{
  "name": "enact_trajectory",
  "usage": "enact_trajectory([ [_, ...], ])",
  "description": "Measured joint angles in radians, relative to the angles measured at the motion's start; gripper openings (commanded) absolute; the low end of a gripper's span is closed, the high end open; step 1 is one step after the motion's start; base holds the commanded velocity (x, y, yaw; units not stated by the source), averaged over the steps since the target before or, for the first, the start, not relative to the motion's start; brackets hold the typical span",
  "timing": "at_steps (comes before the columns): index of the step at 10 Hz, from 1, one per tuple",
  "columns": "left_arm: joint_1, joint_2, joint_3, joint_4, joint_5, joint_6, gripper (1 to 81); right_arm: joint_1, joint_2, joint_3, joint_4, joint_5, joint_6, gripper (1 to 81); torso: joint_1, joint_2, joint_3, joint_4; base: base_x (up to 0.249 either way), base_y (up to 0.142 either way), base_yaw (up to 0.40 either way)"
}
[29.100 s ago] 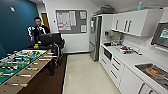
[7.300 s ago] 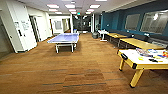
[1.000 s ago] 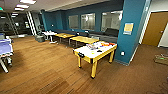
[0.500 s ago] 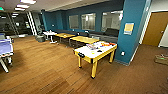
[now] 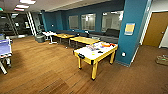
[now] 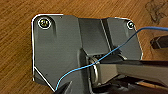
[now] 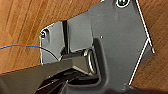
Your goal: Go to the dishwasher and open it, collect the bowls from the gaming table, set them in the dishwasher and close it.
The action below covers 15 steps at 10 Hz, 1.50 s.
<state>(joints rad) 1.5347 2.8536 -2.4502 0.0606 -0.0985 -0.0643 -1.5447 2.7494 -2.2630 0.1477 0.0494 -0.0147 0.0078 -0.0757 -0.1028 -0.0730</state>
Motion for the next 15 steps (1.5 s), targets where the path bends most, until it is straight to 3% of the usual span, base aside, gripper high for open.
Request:
enact_trajectory([
  [15,0.010,0.008,-0.002,0.000,0.002,0.000,81.1,-0.007,0.005,-0.004,-0.001,-0.001,0.000,81.1,0.000,0.000,0.000,0.000,0.175,0.000,0.000],
])
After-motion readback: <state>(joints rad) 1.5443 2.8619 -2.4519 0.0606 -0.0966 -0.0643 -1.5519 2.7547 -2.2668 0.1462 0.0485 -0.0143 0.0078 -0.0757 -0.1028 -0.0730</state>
